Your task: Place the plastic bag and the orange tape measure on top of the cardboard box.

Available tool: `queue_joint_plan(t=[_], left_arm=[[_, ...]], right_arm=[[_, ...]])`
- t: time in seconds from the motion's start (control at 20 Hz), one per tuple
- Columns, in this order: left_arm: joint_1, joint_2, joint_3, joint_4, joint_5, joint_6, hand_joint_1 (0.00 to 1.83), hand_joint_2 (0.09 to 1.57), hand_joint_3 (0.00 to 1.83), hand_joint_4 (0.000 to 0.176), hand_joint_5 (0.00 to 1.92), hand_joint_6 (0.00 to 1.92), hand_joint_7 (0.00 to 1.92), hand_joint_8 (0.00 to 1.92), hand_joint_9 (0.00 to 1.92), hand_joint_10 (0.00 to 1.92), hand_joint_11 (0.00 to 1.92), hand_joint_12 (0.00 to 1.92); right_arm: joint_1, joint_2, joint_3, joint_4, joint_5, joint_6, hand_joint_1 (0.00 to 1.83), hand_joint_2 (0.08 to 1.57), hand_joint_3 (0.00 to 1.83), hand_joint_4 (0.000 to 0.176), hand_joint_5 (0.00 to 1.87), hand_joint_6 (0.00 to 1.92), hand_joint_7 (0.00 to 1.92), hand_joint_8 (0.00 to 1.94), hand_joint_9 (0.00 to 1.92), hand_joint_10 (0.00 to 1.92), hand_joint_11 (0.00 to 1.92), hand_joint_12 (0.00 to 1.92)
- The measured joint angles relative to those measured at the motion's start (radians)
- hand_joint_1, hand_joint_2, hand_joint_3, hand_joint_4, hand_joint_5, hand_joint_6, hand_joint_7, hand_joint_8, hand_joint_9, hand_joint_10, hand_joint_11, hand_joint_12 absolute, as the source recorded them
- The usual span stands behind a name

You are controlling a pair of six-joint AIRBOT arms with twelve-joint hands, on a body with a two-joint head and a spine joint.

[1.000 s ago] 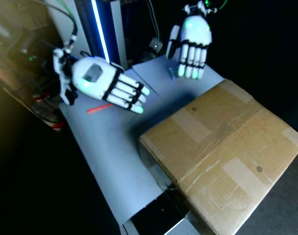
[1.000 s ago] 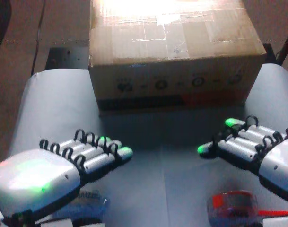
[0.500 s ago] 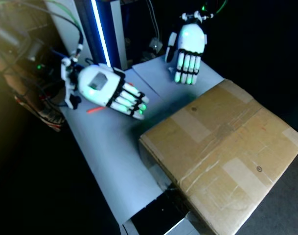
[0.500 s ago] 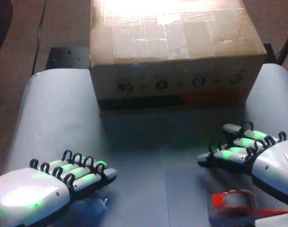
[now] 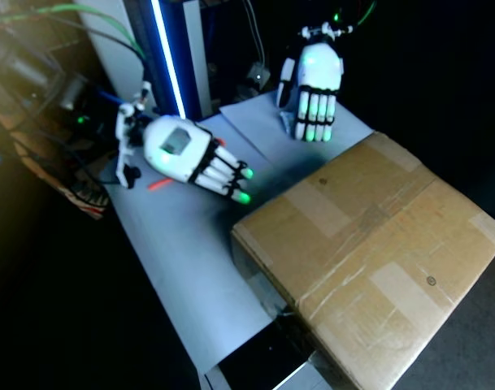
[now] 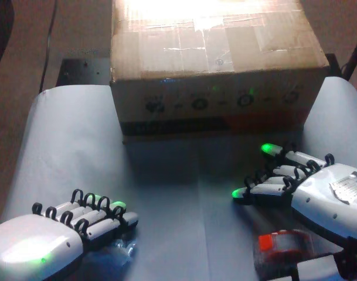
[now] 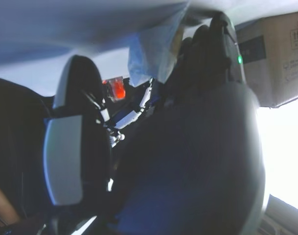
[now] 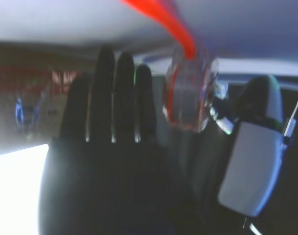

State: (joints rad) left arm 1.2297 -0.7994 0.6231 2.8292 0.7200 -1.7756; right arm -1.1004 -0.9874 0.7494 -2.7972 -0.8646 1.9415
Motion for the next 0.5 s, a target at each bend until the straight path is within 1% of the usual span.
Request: queue_joint_plan(t=[0.05,0.1,0.15,0.2,0.25,0.3,0.35,0.4,0.45,0.5], left_arm=[[0.0,-0.004,0.001,-0.003,0.006,0.0,0.78,1.36,0.01,0.0,0.32,0.14,0.24,0.14,0.07,0.41,0.0,1.2],[0.0,-0.009,0.001,-0.006,0.016,0.003,0.83,1.39,0.01,0.0,0.28,0.38,0.21,0.39,0.01,0.73,0.0,1.41],[0.0,-0.016,0.013,-0.006,0.029,0.003,0.88,1.47,0.02,0.0,0.15,0.93,0.07,1.01,0.0,1.25,0.0,1.72],[0.002,-0.02,0.014,-0.007,0.037,0.004,0.85,1.5,0.01,0.0,0.3,1.71,0.08,1.25,0.0,1.53,0.0,1.88],[0.003,-0.021,0.014,-0.009,0.044,0.004,0.92,1.49,0.0,0.0,0.36,1.78,0.34,1.79,0.03,1.73,0.0,1.91],[0.003,-0.021,0.014,-0.009,0.045,0.003,0.98,1.47,0.0,0.0,0.39,1.72,0.45,1.92,0.18,1.9,0.22,1.92],[0.003,-0.021,0.016,-0.009,0.046,0.003,1.0,1.46,0.0,0.0,0.38,1.71,0.47,1.92,0.19,1.92,0.28,1.92],[0.003,-0.022,0.02,-0.008,0.047,0.003,1.05,1.44,0.0,0.0,0.4,1.62,0.52,1.92,0.25,1.92,0.36,1.92],[0.003,-0.028,0.026,-0.005,0.051,0.003,1.21,1.41,0.0,0.0,0.4,1.6,0.5,1.83,0.43,1.92,0.28,1.92],[0.003,-0.035,0.03,-0.01,0.061,0.003,1.25,1.41,0.0,0.0,0.4,1.65,0.46,1.8,0.46,1.92,0.25,1.92]], right_arm=[[0.0,-0.002,0.004,-0.001,0.0,0.002,1.1,0.97,0.0,0.0,0.68,0.49,0.74,0.46,0.5,0.99,0.21,1.54],[0.0,-0.006,0.009,-0.003,0.0,0.003,1.15,1.09,0.0,0.0,0.9,0.91,0.77,0.75,0.59,1.1,0.36,1.58],[0.001,-0.017,0.019,-0.003,-0.008,0.011,1.33,1.15,0.0,0.0,0.91,1.01,0.88,1.27,0.73,1.31,0.54,1.53],[0.005,-0.022,0.024,-0.005,-0.012,0.013,1.36,1.15,0.0,0.0,0.93,0.98,0.92,1.25,0.77,1.3,0.6,1.48],[0.006,-0.029,0.029,-0.004,-0.017,0.013,1.47,1.14,0.0,0.0,0.92,0.99,0.94,1.21,0.82,1.22,0.61,1.59],[0.006,-0.028,0.028,-0.005,-0.019,0.014,1.48,1.2,0.0,0.0,0.75,1.26,0.85,1.29,0.73,1.27,0.5,1.71],[0.006,-0.028,0.028,-0.009,-0.018,0.015,1.48,1.2,0.0,0.0,0.73,1.29,0.85,1.27,0.73,1.26,0.51,1.72],[0.006,-0.028,0.027,-0.013,-0.015,0.015,1.48,1.2,0.0,0.0,0.72,1.26,0.84,1.28,0.73,1.27,0.53,1.74],[0.006,-0.028,0.027,-0.012,-0.014,0.015,1.48,1.2,0.0,0.0,0.72,1.21,0.83,1.3,0.73,1.28,0.55,1.76],[0.008,-0.028,0.027,-0.012,-0.013,0.015,1.48,1.21,0.0,0.0,0.71,1.12,0.79,1.35,0.71,1.38,0.55,1.78]])
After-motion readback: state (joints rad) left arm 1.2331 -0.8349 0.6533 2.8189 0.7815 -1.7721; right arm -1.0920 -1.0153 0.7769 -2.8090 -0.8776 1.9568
